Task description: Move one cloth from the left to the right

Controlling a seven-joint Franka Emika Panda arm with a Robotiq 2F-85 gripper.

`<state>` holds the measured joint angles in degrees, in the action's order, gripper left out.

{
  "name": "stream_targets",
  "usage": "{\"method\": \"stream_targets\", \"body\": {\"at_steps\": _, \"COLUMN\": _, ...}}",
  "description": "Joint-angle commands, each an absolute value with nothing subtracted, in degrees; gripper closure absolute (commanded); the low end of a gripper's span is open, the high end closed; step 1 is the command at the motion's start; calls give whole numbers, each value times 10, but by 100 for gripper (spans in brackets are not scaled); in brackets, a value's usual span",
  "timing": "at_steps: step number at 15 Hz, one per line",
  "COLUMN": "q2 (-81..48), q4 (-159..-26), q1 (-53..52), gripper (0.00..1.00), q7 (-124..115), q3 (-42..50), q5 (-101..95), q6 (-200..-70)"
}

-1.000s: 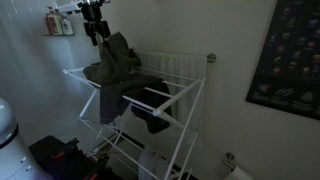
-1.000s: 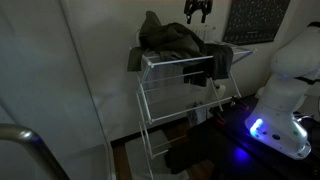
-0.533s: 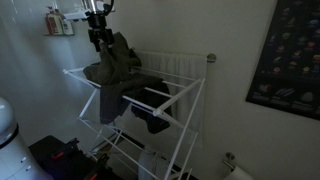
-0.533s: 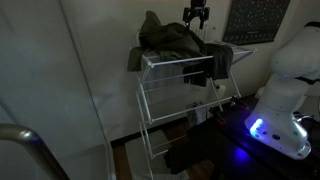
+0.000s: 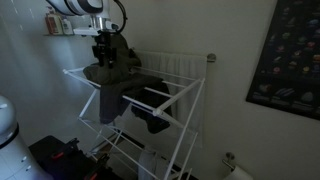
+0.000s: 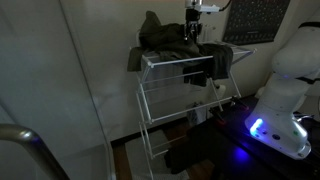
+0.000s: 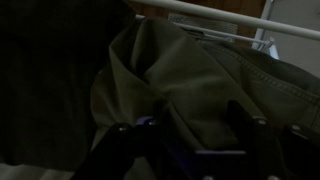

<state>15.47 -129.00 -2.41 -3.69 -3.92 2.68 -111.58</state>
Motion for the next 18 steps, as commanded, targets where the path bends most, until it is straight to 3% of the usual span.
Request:
{"method": "stream_targets", "body": {"at_steps": 1, "q2": 146, "q4": -1305, "q1": -36, "gripper": 64, "q7": -29, "q3": -43, "q5": 32, "q6": -1149}}
{"method": "stream_targets", "body": {"at_steps": 5, "q2": 146, "q4": -1312, "q1": -42, "gripper": 95, "q7": -41, "q3": -49, "q5": 24, "q6": -1175}}
{"method": "stream_targets", "body": {"at_steps": 7, "q2": 147, "q4": -1315, "q1": -45, "gripper": 99, "q7": -47, "q3": -54, "q5": 21, "q6": -1187}}
{"method": "stream_targets", "body": {"at_steps": 12, "q2": 152, "q4": -1310, "q1": -55, "gripper": 94, "q7": -60, "q3": -63, "q5": 48, "q6": -1201}}
{"method": "stream_targets", "body": {"at_steps": 18, "q2": 145, "q4": -1258, "q1": -90, "gripper": 94, "q7": 27, "q3": -35, "q5": 268, "q6": -1112}}
